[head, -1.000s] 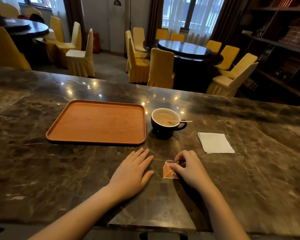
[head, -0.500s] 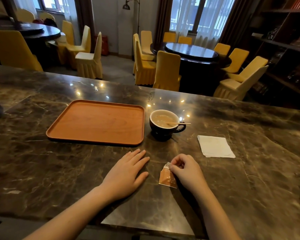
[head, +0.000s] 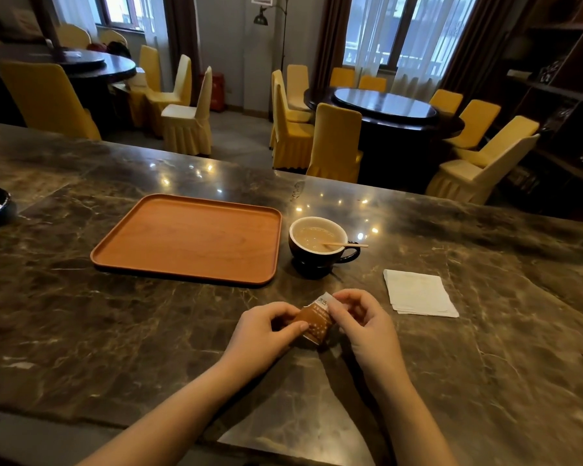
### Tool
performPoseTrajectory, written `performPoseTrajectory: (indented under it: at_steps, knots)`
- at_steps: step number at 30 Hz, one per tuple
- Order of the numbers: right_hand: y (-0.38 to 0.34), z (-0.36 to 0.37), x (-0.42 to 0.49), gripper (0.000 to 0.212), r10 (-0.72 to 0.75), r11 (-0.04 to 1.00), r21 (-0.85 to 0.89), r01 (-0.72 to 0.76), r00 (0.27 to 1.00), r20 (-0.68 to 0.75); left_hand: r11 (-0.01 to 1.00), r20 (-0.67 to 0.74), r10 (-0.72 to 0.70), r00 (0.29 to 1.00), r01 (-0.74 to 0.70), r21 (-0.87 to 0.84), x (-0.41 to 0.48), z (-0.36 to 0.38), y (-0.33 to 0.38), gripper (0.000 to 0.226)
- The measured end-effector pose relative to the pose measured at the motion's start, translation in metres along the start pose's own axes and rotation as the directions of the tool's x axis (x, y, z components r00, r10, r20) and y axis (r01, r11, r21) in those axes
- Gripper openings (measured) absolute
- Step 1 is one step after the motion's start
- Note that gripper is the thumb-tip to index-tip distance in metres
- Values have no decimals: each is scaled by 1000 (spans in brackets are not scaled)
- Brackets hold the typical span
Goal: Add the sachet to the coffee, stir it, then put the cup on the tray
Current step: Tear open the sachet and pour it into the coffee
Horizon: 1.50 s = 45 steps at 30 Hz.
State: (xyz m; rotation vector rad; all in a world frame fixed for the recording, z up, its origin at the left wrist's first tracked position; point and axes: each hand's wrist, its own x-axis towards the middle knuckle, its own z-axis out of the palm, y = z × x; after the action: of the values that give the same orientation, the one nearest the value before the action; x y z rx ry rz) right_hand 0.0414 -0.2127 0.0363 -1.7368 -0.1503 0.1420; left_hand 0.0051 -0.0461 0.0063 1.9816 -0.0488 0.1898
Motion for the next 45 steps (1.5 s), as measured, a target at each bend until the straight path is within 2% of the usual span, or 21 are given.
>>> performPoseTrajectory:
  at_steps: [4, 7, 10, 13, 17, 22, 25, 29, 32, 35, 40, 45]
  knots:
    - [8, 2, -3, 17, 114, 987, 105, -120, 992, 61, 995, -35, -25, 999, 22, -94, 2, 6, 3, 13]
    - [9, 3, -1, 15, 132, 977, 166, -133, 991, 17, 995, -52, -15, 999, 10, -99, 5, 9, 6, 11]
    - [0, -1, 10, 16, 96, 969, 232, -78, 993, -68, 990, -78, 74, 994, -63, 125, 12, 3, 0, 17]
    - [-13, -7, 26, 18, 77, 971, 234, -41, 986, -145, 899, 41, 211, 977, -210, 383, 22, -7, -11, 26]
    - [-27, -13, 46, 18, 27, 994, 109, -6, 981, -192, 772, 274, 215, 937, -335, 540, 30, -11, -24, 49]
    - [-41, -20, 65, 33, -67, 992, -118, 43, 976, -206, 655, 385, 137, 913, -375, 656, 33, -10, -24, 75]
    - [-50, -19, 75, 33, -118, 973, -221, 69, 968, -219, 632, 435, 107, 894, -398, 664, 34, -14, -20, 75]
    - [-62, -17, 89, 24, -189, 939, -325, 112, 958, -217, 595, 425, 80, 902, -385, 706, 32, -17, -26, 64]
    - [-65, -13, 99, 25, -217, 907, -404, 122, 956, -199, 632, 437, 15, 899, -348, 693, 33, -18, -24, 64]
    - [-61, -8, 108, 26, -216, 884, -456, 105, 956, -198, 686, 410, 132, 902, -382, 620, 32, -16, -26, 72]
    - [-55, -3, 114, 29, -235, 852, -516, 92, 947, -219, 679, 422, 145, 895, -401, 616, 34, -18, -25, 63]
    - [-58, 4, 113, 31, -321, 768, -627, 130, 925, -202, 671, 435, 140, 890, -408, 619, 34, -18, -24, 64]
